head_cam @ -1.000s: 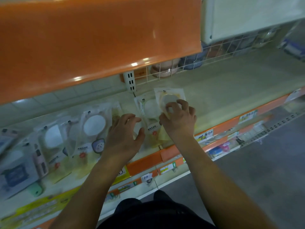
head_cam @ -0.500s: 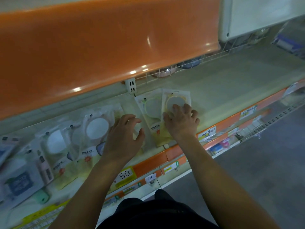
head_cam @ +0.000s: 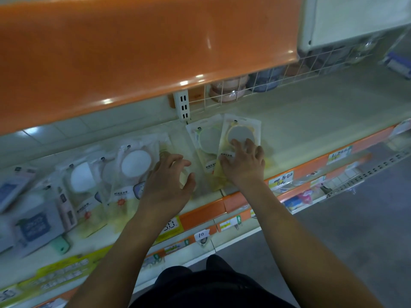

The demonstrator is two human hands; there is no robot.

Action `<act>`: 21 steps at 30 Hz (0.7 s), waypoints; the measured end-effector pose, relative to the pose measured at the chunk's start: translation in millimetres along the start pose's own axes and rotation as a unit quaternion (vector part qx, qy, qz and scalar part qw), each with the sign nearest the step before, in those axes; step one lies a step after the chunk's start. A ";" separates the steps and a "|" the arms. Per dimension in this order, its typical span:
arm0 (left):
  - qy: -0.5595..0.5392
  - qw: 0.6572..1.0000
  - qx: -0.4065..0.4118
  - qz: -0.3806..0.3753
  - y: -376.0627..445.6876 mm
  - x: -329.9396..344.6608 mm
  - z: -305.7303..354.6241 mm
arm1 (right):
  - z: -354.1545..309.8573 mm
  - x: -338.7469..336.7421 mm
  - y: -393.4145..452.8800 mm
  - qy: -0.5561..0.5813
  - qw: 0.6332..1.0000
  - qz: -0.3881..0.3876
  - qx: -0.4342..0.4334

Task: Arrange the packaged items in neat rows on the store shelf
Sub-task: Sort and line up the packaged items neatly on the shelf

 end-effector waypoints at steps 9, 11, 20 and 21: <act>0.038 0.995 -0.088 0.038 -20.5 -18.2 -30.8 | -48.1 -10.6 -24.7 0.041 0.991 0.008 -0.127; 0.048 0.992 -0.102 0.053 -30.4 -25.4 -36.9 | -65.1 -4.6 -32.4 0.060 0.983 -0.017 -0.173; 0.089 0.971 -0.189 0.114 -97.1 -52.0 -72.3 | -123.4 49.6 -67.5 0.047 0.952 -0.115 -0.280; 0.091 0.968 -0.201 0.119 -104.0 -54.0 -75.5 | -129.0 53.2 -71.5 0.051 0.948 -0.121 -0.290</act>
Point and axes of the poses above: each hand's wrist, its own y-axis towards the middle knuckle, its own x-axis out of the palm, z = x × y, the point moved 7 cm from there along y, towards the middle knuckle, and after that the axes turned 6 degrees about y, right-handed, at the moved point
